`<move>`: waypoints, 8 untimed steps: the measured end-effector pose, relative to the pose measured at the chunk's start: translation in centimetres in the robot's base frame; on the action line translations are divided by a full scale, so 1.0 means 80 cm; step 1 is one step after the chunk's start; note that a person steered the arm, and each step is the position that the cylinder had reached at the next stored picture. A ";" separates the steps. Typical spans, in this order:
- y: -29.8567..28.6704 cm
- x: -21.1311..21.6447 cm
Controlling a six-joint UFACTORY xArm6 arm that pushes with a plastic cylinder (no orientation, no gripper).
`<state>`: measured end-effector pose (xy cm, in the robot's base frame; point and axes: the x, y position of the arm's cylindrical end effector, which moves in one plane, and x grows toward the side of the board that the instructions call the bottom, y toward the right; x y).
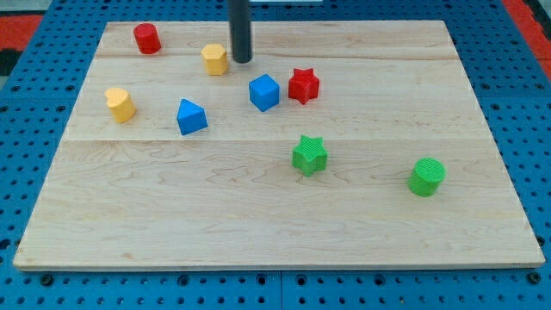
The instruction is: Slide yellow heart to the blue cube
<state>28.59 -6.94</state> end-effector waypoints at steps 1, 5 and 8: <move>-0.001 0.046; -0.246 0.070; -0.211 0.138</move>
<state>39.60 -23.85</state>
